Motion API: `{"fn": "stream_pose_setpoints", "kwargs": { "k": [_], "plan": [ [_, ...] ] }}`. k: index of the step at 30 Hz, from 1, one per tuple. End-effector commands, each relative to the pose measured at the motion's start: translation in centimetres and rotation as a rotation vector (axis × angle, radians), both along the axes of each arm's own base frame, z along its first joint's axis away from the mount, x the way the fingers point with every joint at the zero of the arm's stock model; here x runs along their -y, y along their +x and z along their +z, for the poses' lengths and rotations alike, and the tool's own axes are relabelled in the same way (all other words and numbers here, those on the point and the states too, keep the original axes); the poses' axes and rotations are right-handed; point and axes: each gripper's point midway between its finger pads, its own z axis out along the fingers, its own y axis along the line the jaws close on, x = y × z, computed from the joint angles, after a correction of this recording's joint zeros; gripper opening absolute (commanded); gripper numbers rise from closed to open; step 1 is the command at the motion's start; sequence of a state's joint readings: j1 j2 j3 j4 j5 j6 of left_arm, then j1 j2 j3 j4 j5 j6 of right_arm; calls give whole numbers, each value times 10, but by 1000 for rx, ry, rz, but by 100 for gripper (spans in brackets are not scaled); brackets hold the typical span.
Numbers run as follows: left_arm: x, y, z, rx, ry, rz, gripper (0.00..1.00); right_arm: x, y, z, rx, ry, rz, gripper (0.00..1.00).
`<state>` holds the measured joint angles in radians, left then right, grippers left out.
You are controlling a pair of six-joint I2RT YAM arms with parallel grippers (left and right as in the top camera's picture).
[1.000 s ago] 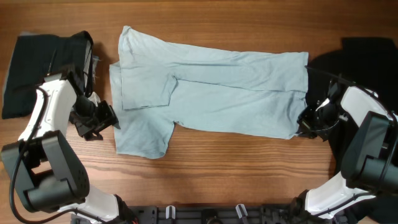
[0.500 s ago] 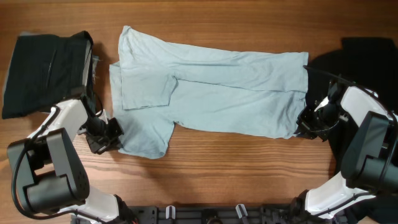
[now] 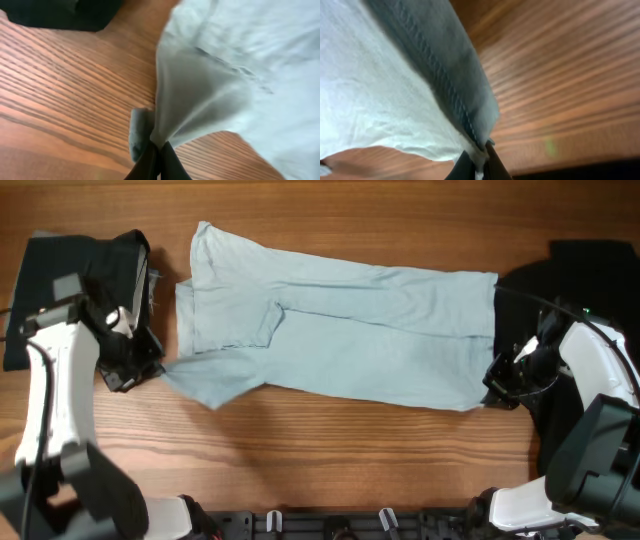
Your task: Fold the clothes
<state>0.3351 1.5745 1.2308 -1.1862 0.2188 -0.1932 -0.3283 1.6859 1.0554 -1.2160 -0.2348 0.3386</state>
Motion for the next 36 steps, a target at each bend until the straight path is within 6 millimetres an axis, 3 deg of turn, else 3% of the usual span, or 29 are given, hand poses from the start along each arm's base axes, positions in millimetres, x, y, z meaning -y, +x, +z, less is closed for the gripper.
{"fn": "stream_pose_setpoints", "kwargs": {
  "k": [1,4,6,11,14,17,23,29,32,34,36],
  "plan": [
    [11,13,33,141,-42,2,4,4,9,6,46,-27,29,5],
    [26,33,40,224,-81,-29,4,5,51,21,222,-3,68,4],
    [38,58,48,324,-76,-68,4,11,78,28,310,-27,16,4],
    [62,112,65,537,17,-185,4,19,124,36,487,-39,-62,4],
    [63,145,70,638,63,-170,4,25,142,39,539,-57,-145,4],
    [60,165,76,704,53,-111,4,29,151,38,549,-60,-214,4],
    [61,191,64,748,44,-105,4,41,185,44,678,-87,-246,4],
    [61,224,56,827,15,-56,4,49,195,49,719,-120,-275,5],
    [69,231,54,846,3,-65,4,48,192,48,709,-115,-267,12],
    [70,234,57,866,5,-68,4,47,190,46,700,-115,-263,24],
    [68,237,60,883,16,-63,5,42,191,48,728,-96,-181,63]
  ]
}}
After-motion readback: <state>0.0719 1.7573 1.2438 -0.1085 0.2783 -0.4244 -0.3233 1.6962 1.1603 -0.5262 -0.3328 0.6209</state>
